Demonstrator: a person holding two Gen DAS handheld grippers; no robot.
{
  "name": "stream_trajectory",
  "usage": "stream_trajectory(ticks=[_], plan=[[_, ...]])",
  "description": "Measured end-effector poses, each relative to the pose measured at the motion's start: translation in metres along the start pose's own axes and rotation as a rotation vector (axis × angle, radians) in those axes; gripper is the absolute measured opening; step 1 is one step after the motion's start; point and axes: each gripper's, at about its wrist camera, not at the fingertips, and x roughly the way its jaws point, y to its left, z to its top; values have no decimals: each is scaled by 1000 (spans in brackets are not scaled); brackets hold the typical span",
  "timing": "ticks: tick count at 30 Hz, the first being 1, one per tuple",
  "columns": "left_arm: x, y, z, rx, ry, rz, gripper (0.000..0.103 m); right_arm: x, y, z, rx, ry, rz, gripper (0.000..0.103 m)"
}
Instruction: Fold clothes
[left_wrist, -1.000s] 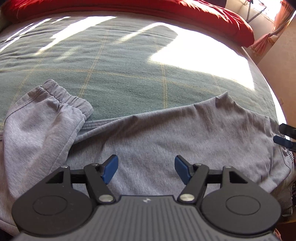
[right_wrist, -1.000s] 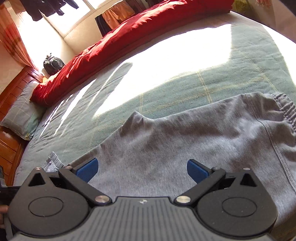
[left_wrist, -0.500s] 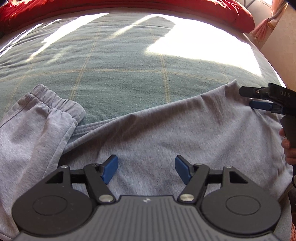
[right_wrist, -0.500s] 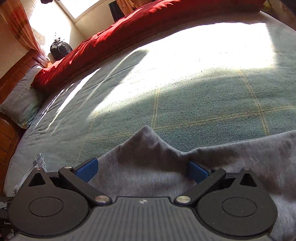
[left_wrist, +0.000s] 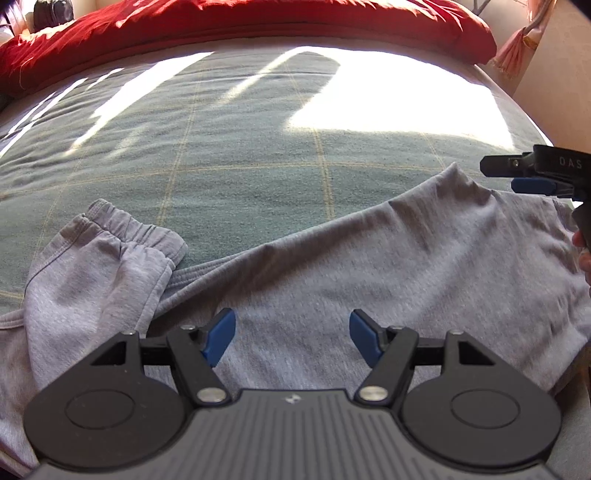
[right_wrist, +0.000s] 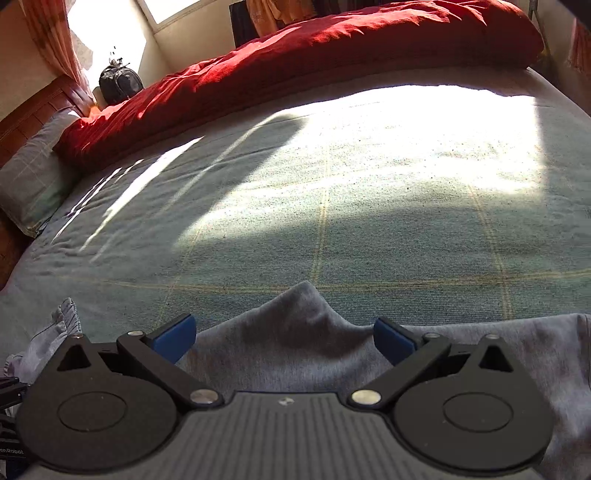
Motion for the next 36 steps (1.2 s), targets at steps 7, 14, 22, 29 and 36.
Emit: stream_trajectory(ticks=[7,14,22,29,36], plan=[[-27,-18,-2,53,-44,11,75,-44,-20,-19,40,-15,-65,103],[-33,-48,-4,109,-37,-11,76,-79,-91,-71,285,42,-122,103],[-22,-81,-8,194,8,-32,76,-105,-146,-119,514,18,-93,103],[3,-95,-17,231,51,-48,76,-105,-118,-107,469,38,-12,103],[41,-90,-33,220,78,-88,80,-73,-94,-116,349,150,-98,103]])
